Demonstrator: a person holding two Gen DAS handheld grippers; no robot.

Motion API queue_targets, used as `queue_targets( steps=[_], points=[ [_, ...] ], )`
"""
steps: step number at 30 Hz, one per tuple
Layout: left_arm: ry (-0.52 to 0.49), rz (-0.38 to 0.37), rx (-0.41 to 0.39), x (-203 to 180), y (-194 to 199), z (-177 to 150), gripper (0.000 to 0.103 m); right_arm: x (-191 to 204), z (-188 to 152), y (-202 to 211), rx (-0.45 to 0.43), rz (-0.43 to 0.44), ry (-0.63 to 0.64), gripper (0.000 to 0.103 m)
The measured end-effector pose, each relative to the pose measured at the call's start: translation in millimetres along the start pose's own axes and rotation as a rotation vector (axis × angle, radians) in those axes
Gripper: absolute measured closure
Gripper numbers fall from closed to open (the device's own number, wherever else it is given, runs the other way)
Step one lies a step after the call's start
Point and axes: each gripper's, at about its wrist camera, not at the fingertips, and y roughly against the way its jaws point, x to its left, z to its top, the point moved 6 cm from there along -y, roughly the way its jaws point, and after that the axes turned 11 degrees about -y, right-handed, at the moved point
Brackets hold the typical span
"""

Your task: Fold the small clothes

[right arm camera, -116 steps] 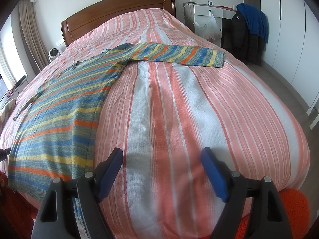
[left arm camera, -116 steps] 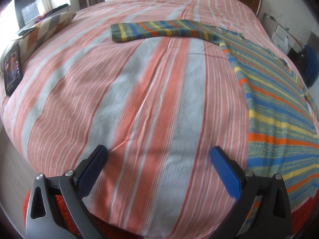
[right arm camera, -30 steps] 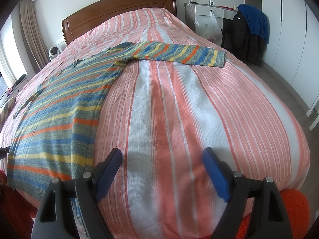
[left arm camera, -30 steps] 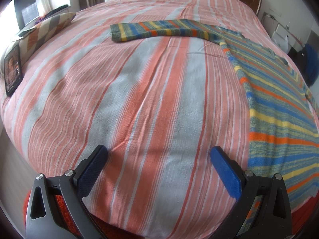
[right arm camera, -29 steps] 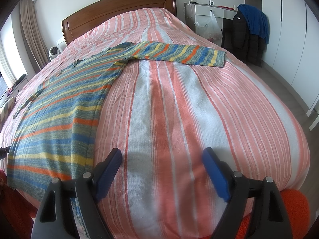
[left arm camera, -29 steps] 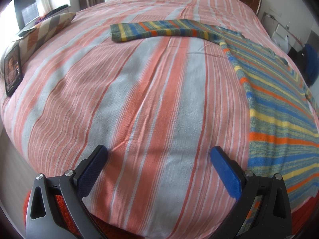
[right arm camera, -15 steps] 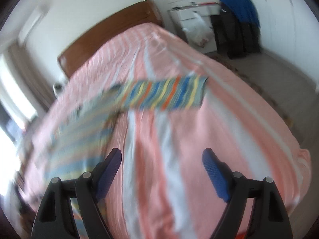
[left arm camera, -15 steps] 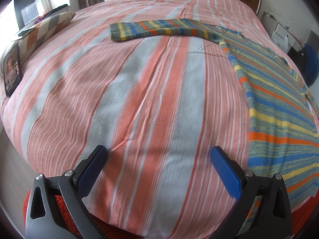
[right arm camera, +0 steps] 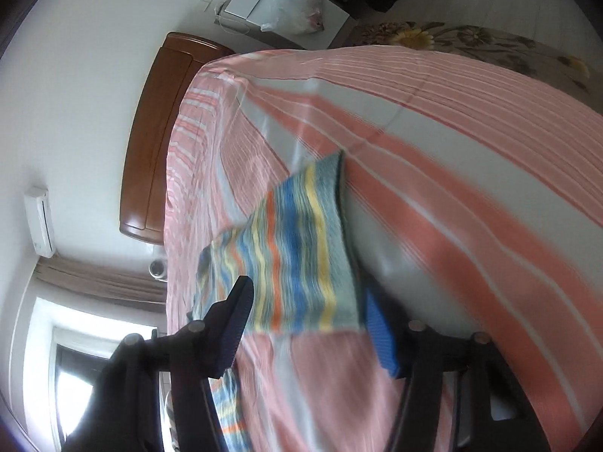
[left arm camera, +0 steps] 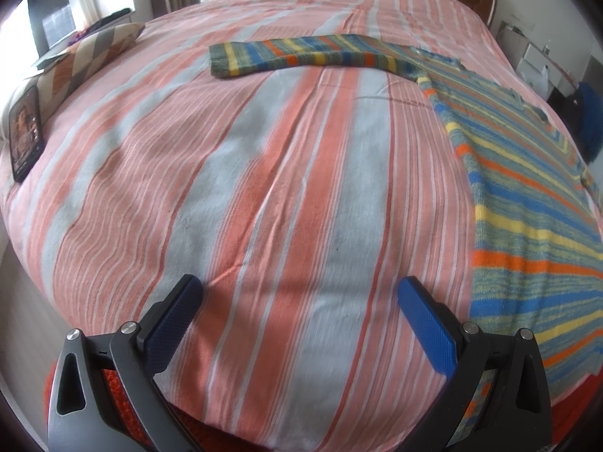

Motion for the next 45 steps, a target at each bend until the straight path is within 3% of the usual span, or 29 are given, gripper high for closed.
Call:
queue_targets(
  steps=[3, 5, 6, 8, 11, 13, 15, 18, 22, 23, 25, 28, 31, 34, 40, 45],
  points=[
    [0.001, 0.0, 0.0, 0, 0, 0, 0.0, 5, 6, -10, 0.008, -0.003, 0.017, 0.058],
    [0.001, 0.001, 0.0, 1, 0, 0, 0.0, 9, 10, -17, 0.015, -0.035, 0.038, 0.079],
    [0.001, 0.001, 0.0, 1, 0, 0, 0.0, 12, 13, -19, 0.011, -0.066, 0.052, 0.097],
    [0.0, -0.001, 0.0, 1, 0, 0, 0.0, 26, 18, -13, -0.038, -0.109, 0.096, 0.099],
    [-0.001, -0.008, -0.001, 2, -1, 1, 0.0, 93, 10, -8, -0.093, -0.113, 0.278, 0.099],
    [-0.002, -0.012, -0.001, 3, -1, 2, 0.0, 158, -15, -16, -0.085, -0.109, 0.454, 0.099],
    [-0.001, -0.018, -0.002, 4, 0, 3, 0.0, 217, -54, -36, -0.037, -0.088, 0.61, 0.099],
    [-0.001, -0.024, -0.003, 5, 2, 2, 0.0, 277, -117, -77, 0.064, -0.062, 0.773, 0.099],
    [-0.002, -0.025, -0.003, 4, 2, 2, 0.0, 304, -199, -142, 0.2, -0.058, 0.897, 0.097],
    [-0.002, -0.024, -0.003, 5, 3, 2, 0.0, 302, -214, -155, 0.252, -0.049, 0.889, 0.091],
    [-0.001, -0.025, -0.003, 4, 2, 2, 0.0, 293, -238, -185, 0.374, -0.019, 0.815, 0.042],
    [-0.002, -0.025, -0.003, 4, 2, 2, 0.0, 283, -244, -189, 0.416, 0.053, 0.714, 0.041],
    [-0.004, -0.024, -0.003, 4, 3, 2, 0.0, 264, -223, -175, 0.382, 0.03, 0.681, 0.04],
    [-0.004, -0.021, -0.003, 4, 3, 1, 0.0, 234, -191, -146, 0.288, -0.056, 0.722, 0.038],
    [-0.008, -0.004, -0.008, 1, 2, 2, 0.0, 129, -147, -64, 0.083, -0.3, 0.875, 0.036],
    [-0.008, -0.004, -0.008, 1, 2, 2, 0.0, 74, -127, 0, -0.069, -0.341, 0.935, 0.036]
  ],
)
